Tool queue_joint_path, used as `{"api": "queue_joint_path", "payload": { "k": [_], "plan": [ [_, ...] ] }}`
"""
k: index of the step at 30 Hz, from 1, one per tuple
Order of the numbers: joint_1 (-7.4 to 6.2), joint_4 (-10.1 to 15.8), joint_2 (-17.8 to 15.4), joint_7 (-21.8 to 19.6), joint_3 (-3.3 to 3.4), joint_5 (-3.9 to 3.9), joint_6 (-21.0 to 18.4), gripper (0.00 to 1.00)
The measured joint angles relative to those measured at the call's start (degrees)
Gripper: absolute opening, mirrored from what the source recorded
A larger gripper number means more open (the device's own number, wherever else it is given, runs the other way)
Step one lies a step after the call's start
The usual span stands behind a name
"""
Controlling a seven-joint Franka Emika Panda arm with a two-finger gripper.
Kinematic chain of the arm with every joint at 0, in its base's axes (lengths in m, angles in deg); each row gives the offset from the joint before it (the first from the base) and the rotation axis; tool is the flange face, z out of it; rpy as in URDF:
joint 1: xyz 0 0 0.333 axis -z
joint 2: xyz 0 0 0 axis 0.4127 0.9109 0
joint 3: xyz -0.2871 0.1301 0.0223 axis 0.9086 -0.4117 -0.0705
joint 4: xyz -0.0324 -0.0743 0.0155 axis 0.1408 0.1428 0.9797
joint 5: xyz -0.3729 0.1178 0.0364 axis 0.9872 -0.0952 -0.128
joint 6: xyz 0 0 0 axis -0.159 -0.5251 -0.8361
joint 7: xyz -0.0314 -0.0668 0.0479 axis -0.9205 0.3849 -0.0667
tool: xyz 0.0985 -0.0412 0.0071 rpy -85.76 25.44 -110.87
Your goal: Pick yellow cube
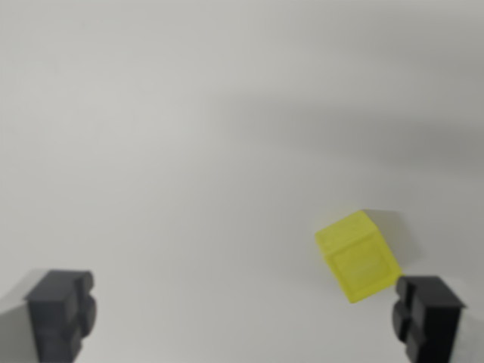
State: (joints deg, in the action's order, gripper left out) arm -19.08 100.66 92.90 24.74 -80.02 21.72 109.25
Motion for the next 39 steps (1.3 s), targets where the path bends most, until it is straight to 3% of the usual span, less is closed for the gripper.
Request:
{"api": "queue_joint_path", "payload": {
  "k": [39],
  "plan": [
    [3.62,6.57,2.92,13.23,0.00,-0.03,8.35,1.00]
  ]
}}
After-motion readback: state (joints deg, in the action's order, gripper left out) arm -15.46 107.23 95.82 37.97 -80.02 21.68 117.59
